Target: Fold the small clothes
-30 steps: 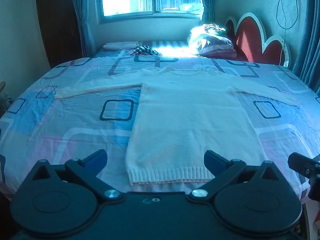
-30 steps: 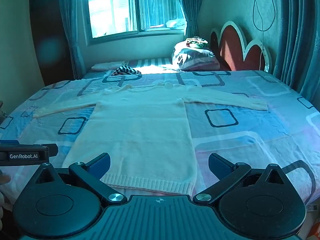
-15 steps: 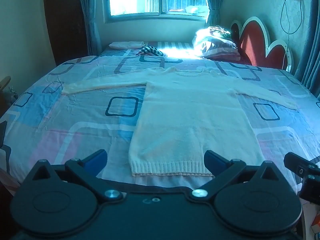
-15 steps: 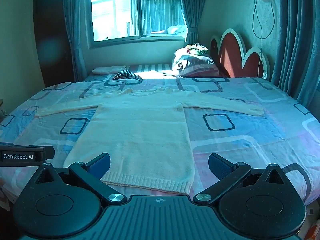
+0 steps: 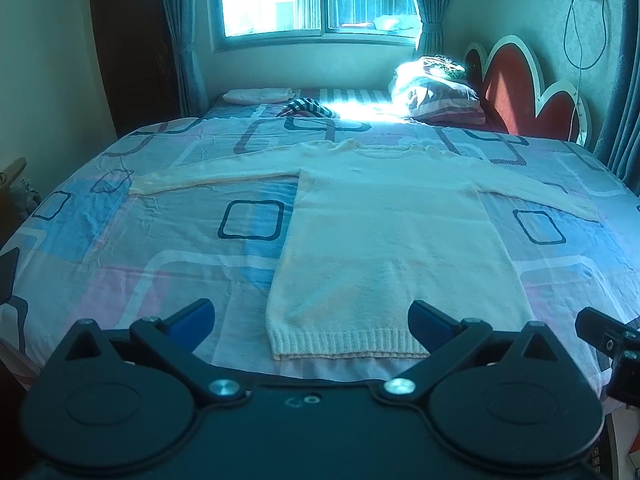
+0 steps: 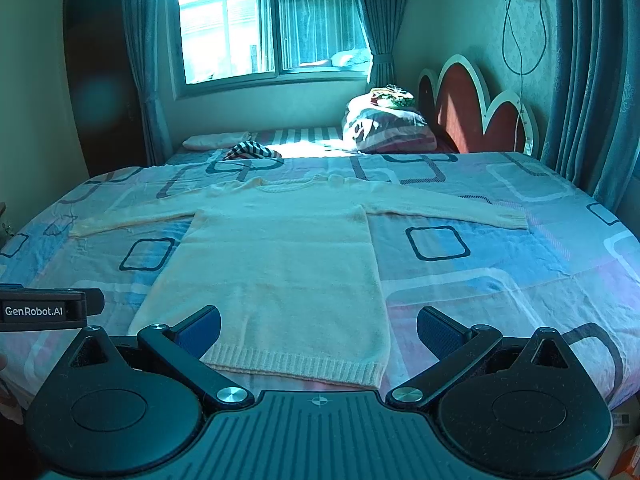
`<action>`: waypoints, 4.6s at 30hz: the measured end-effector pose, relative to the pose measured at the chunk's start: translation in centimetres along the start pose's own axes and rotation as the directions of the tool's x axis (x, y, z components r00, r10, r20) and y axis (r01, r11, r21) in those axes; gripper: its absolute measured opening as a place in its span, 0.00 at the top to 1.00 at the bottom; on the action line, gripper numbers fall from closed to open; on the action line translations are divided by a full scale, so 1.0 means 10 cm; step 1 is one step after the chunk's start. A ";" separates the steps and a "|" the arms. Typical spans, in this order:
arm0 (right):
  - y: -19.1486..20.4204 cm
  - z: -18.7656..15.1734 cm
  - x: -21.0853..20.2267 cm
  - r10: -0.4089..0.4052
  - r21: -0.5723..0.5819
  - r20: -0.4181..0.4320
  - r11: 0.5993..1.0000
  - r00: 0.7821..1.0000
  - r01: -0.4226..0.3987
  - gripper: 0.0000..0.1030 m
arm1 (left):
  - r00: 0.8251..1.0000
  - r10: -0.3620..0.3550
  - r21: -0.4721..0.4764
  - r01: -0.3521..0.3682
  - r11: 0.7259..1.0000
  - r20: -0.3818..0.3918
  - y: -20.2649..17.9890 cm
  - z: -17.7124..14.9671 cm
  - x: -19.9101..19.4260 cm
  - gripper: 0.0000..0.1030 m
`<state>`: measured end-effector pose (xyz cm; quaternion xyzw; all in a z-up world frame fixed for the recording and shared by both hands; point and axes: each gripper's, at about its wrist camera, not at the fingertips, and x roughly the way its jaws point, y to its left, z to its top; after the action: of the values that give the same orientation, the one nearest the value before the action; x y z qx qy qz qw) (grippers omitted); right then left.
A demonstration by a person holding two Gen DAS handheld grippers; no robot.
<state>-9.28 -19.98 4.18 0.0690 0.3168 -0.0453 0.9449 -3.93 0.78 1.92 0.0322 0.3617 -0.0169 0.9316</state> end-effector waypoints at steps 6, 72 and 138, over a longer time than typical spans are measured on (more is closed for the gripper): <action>-0.02 -0.01 0.02 -0.005 0.005 -0.003 1.000 1.000 0.005 0.00 | 1.000 -0.002 0.001 0.002 1.000 -0.004 0.02 0.02 0.01 0.01; -0.01 -0.02 0.26 -0.045 0.028 -0.055 0.999 0.997 0.047 0.00 | 0.999 -0.005 0.025 0.007 1.000 -0.050 0.02 -0.01 0.24 0.01; -3.23 1.11 3.85 -0.290 0.364 -0.304 0.845 0.907 0.392 0.19 | 0.983 -0.036 0.046 0.045 0.998 -0.178 -1.24 1.67 3.86 0.12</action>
<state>23.72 -55.26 -13.59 0.2162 0.4175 -0.2716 0.8397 35.05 -13.09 -12.43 0.0494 0.4432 -0.0418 0.8941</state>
